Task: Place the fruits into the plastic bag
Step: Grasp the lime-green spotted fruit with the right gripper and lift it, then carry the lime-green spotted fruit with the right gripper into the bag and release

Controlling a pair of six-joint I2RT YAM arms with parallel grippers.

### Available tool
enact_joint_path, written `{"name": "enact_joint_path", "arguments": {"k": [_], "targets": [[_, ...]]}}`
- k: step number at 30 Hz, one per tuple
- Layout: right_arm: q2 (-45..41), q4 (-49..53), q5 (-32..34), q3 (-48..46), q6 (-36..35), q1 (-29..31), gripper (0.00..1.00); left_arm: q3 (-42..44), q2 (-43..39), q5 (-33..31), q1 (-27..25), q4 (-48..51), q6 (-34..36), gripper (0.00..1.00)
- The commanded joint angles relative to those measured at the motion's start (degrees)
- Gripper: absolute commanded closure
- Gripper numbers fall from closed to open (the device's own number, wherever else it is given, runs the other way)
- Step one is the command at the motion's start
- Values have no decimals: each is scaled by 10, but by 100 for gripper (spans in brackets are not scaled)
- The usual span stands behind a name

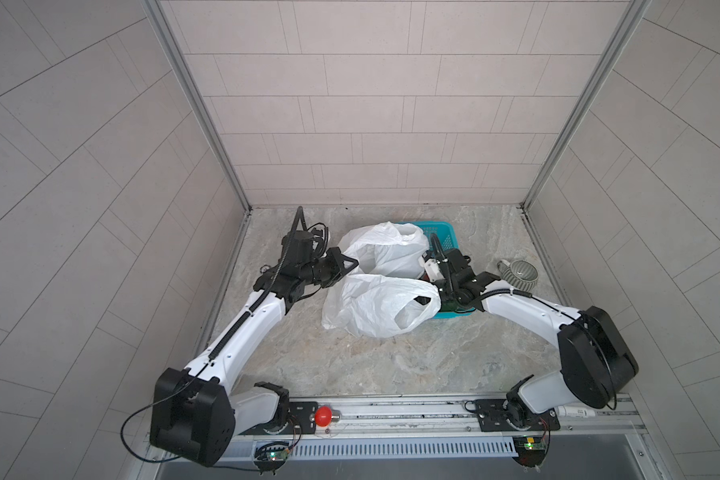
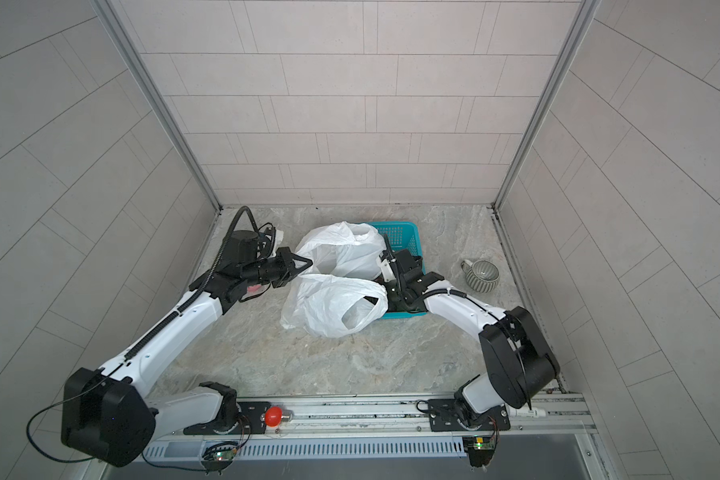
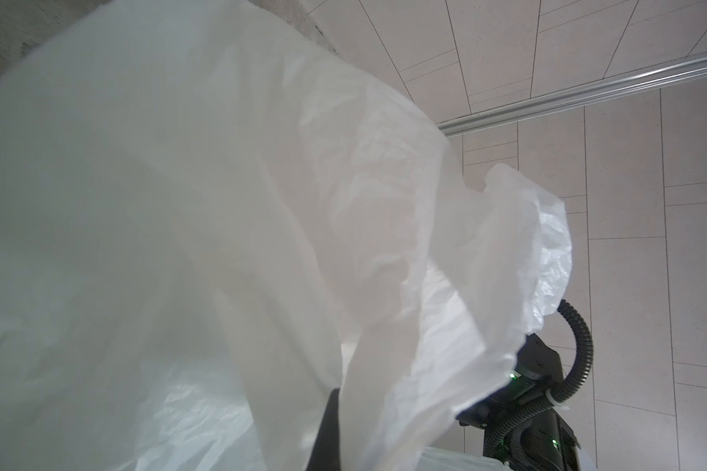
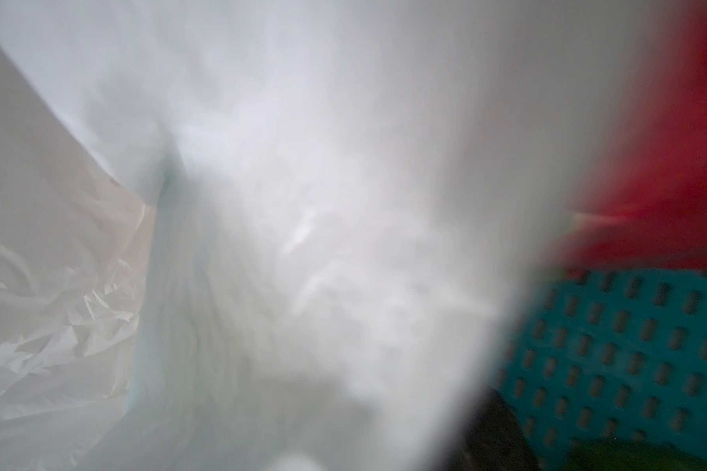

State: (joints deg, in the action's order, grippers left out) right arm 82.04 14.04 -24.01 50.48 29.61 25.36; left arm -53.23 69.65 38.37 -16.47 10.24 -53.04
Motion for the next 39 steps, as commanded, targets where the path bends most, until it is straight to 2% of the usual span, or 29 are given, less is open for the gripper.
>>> {"name": "enact_joint_path", "arguments": {"k": [1,6,10,13,17,20,23,28,36,39], "targets": [[-58,8,18,-24,15,-41,60,-5,-8,4,1,-4,5,100],[-138,8,47,-59,23,-110,60,-5,-4,5,2,-5,5,100],[-217,11,82,-66,10,-119,60,-5,-3,5,2,-6,6,100],[-258,12,51,-51,-1,-118,59,-7,-1,6,2,-7,7,100],[-283,-12,-33,-30,1,-109,59,-10,5,8,2,-11,7,100],[-264,-32,-98,-10,12,-88,59,-10,7,7,2,-13,7,100],[-234,-55,-111,4,11,-41,59,-7,3,5,1,-12,7,100],[-146,-63,-78,54,-18,47,59,-7,-4,5,1,-2,12,100],[5,-42,-13,129,-48,148,59,-36,-27,-39,2,72,60,100],[57,-42,-8,151,-47,173,59,-36,-29,-37,1,74,61,100]]}}
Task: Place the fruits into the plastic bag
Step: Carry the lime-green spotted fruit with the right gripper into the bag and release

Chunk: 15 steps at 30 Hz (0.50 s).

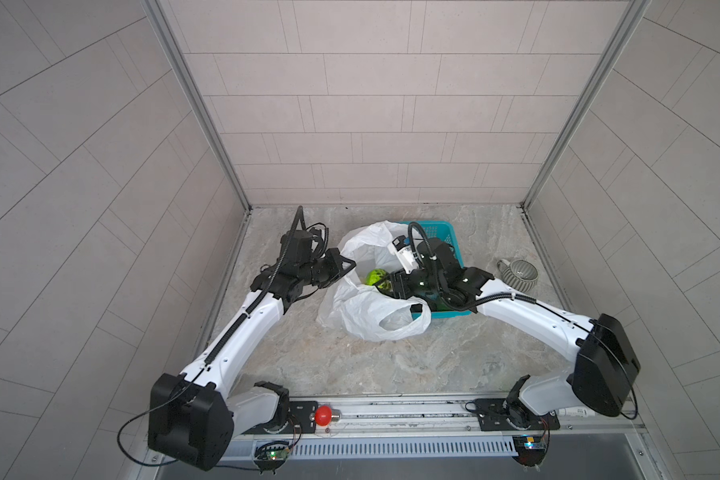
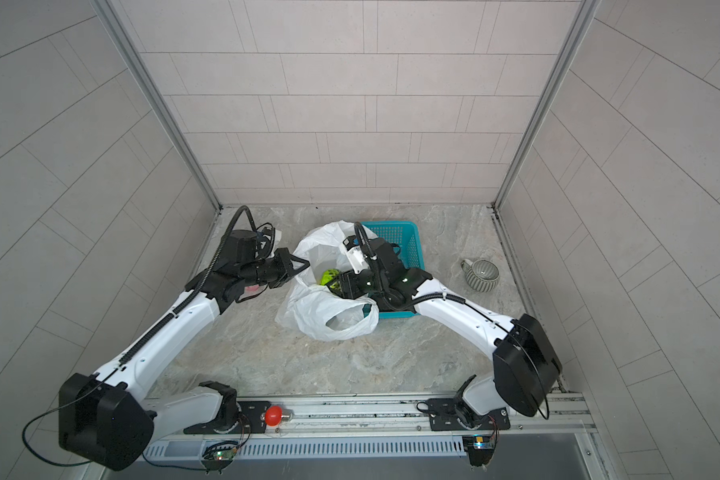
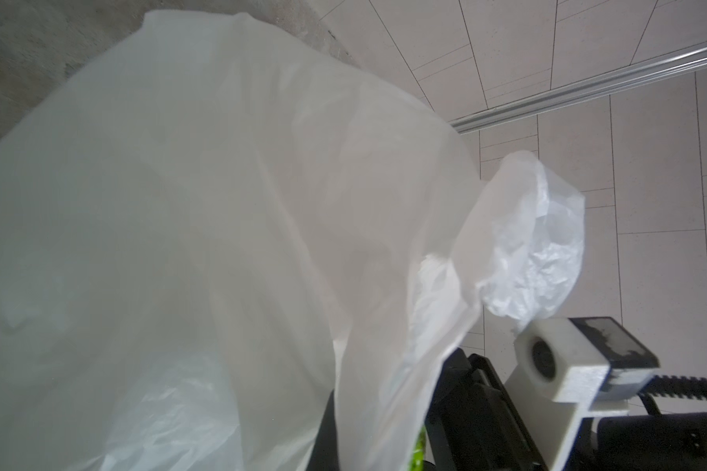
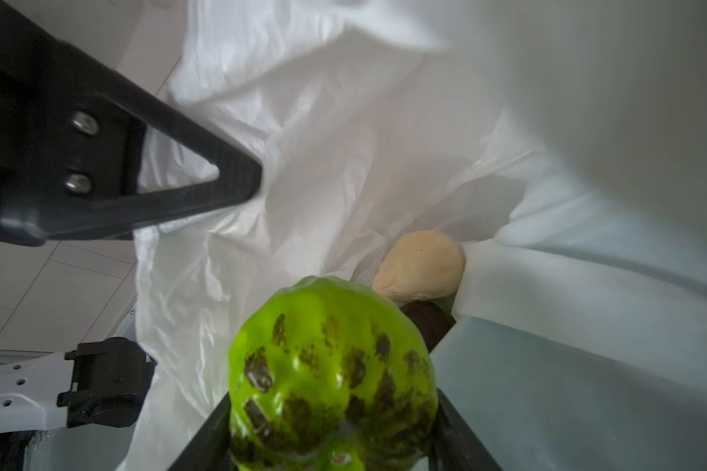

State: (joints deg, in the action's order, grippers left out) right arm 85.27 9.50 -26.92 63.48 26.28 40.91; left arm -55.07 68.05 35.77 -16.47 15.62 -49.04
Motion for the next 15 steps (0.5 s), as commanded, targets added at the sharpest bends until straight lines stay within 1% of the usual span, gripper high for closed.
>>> {"name": "enact_joint_path", "arguments": {"k": [1,4,6,8,10,11,15], "targets": [[42,7,18,31,-15,25,58,-18,-12,-10,1,21,20,100],[90,33,18,66,-24,43,57,-13,-11,-9,-1,20,18,100],[117,52,23,85,-24,49,53,-10,-11,-9,-2,19,18,100],[136,62,20,96,-23,52,48,-10,-11,-9,-2,19,18,100],[144,66,30,98,-19,51,36,-9,-11,-10,-2,19,19,100],[143,70,42,99,-20,51,33,-9,-10,-11,-2,19,20,100],[118,83,82,92,-34,47,25,-6,-11,-14,-1,18,19,100]]}}
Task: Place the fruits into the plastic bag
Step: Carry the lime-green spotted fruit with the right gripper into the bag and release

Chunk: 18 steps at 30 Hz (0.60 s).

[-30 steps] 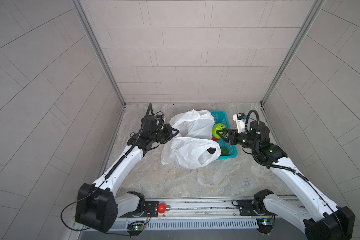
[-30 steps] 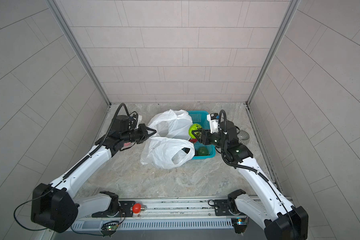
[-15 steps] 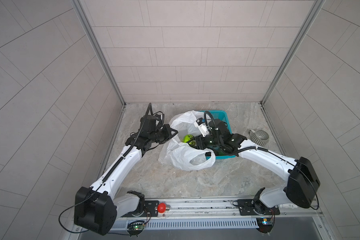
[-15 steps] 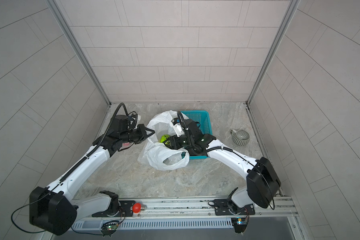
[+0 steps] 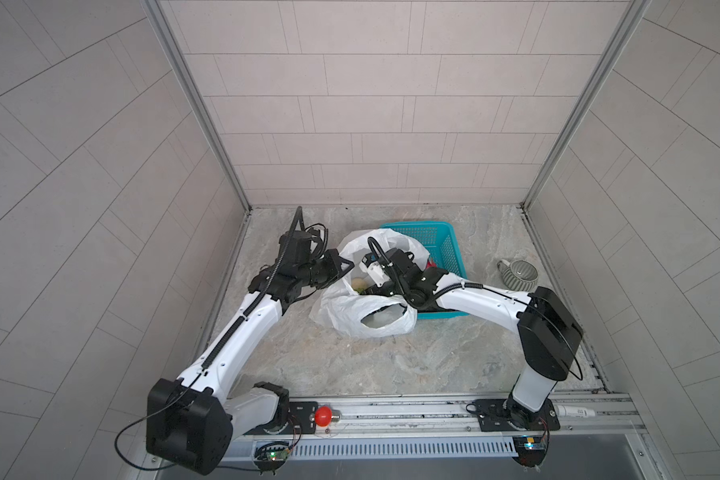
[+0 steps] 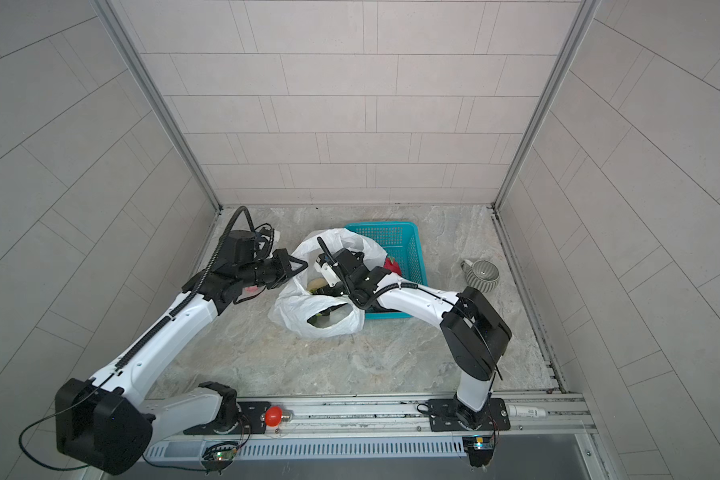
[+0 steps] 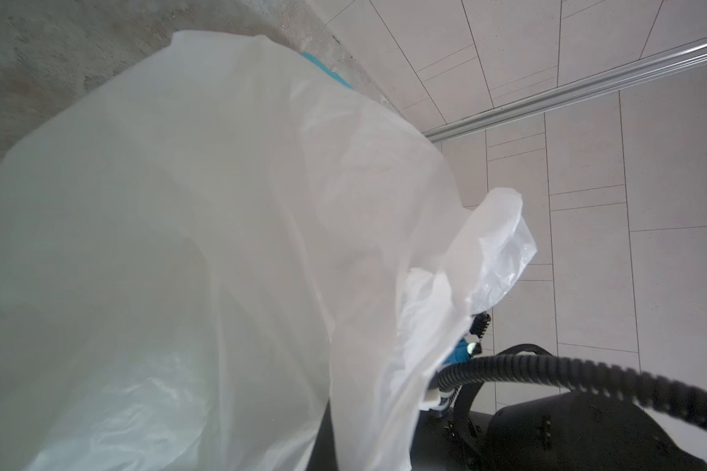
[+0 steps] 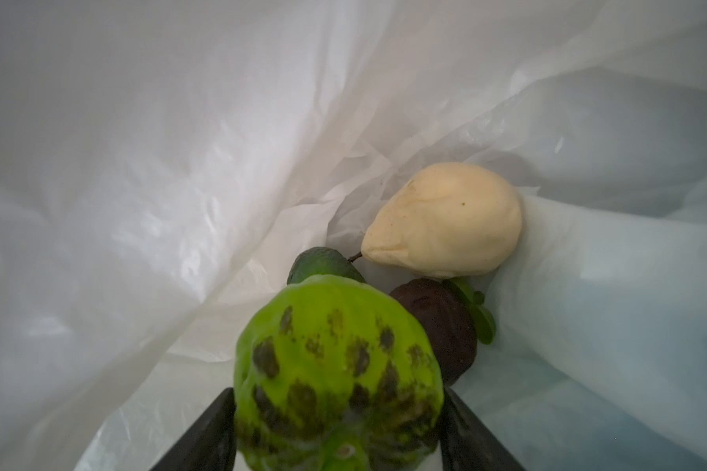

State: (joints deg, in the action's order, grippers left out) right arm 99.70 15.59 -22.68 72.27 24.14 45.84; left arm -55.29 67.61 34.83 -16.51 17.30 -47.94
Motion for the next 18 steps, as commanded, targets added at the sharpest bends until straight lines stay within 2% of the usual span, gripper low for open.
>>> {"name": "enact_joint_path", "arguments": {"k": [1,2,3,4,11,18], "targets": [[-34,23,45,1,-13,-6,24,-2,-7,-6,-1,0,7,100],[-43,23,49,-5,-12,-10,23,-1,-7,-9,-1,0,6,100],[-52,23,52,-10,-12,-15,5,0,-7,-11,0,0,5,100],[-59,23,54,-15,-12,-20,1,1,-6,-12,-1,0,5,100],[-114,21,42,-42,-12,-51,3,11,-4,-17,-1,-11,-7,100],[-204,4,29,-91,-20,-97,6,12,-10,-27,0,-8,-7,100]]}}
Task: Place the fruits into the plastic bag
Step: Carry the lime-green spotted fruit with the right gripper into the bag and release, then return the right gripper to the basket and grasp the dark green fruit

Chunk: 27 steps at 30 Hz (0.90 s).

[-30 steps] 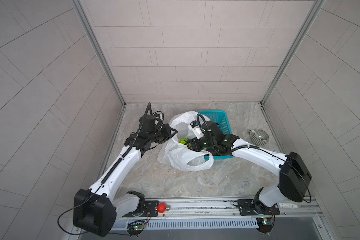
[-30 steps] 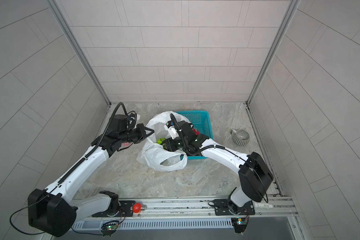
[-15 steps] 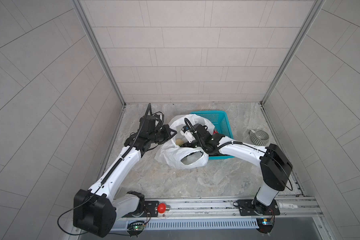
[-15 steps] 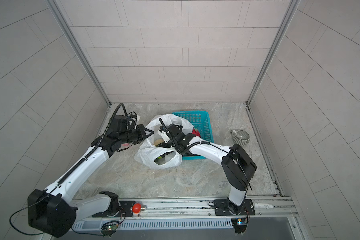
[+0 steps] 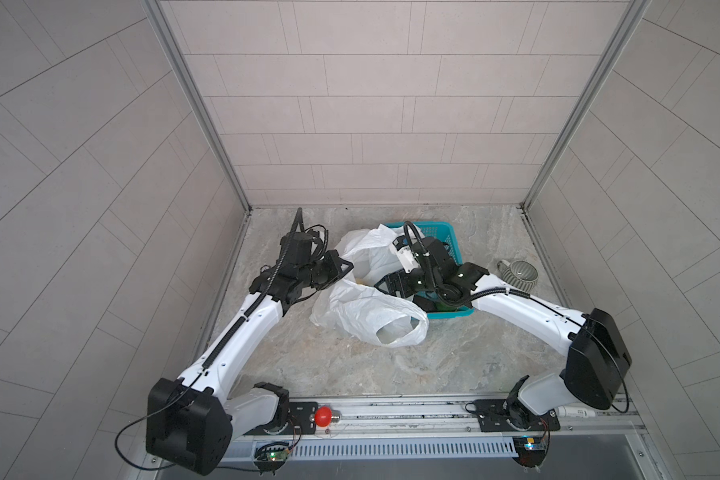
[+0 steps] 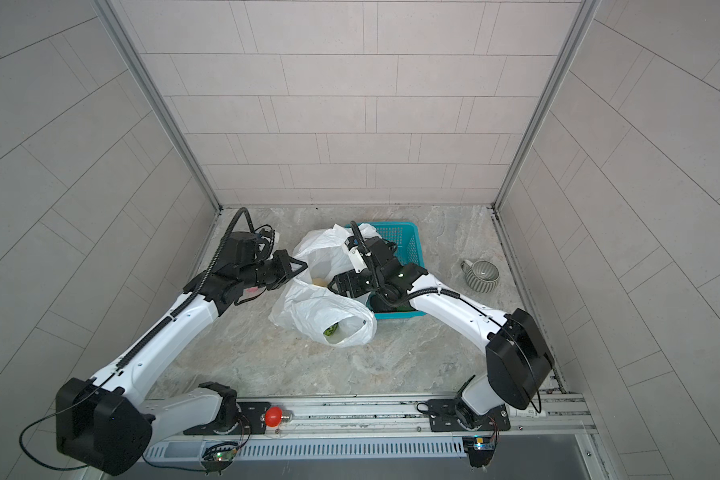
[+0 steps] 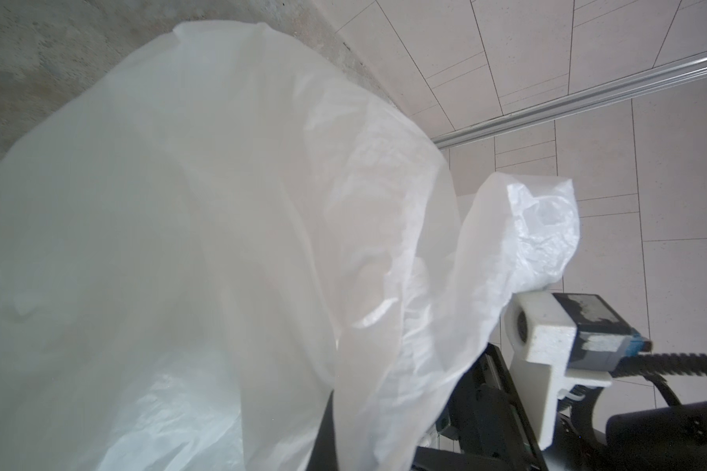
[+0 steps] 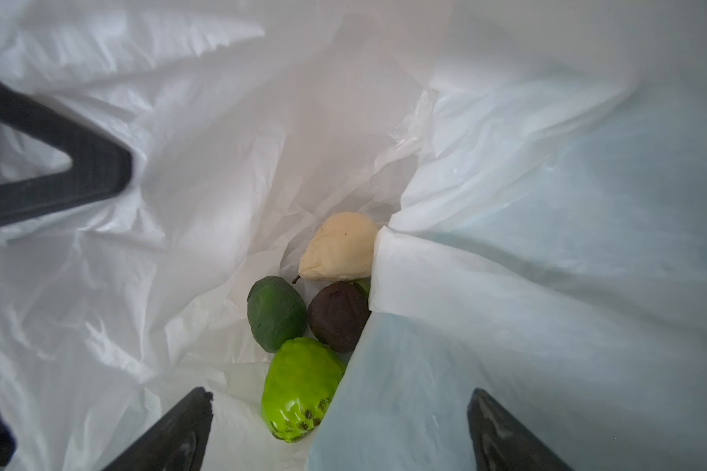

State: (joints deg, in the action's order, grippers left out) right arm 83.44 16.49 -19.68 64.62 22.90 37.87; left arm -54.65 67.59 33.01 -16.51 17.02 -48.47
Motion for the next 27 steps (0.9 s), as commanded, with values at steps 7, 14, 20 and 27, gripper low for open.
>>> {"name": "enact_joint_path", "arguments": {"k": [7,14,20,27], "targets": [[-160,-8,28,-100,31,-108,8,6,-8,-21,1,-4,0,100],[-216,44,146,-159,79,-178,13,2,-2,-22,0,-6,-1,100],[-155,108,142,-139,65,-165,18,2,-2,-19,1,-6,-1,100],[-92,159,181,-122,73,-131,18,3,-4,-18,1,-7,-1,100]]}}
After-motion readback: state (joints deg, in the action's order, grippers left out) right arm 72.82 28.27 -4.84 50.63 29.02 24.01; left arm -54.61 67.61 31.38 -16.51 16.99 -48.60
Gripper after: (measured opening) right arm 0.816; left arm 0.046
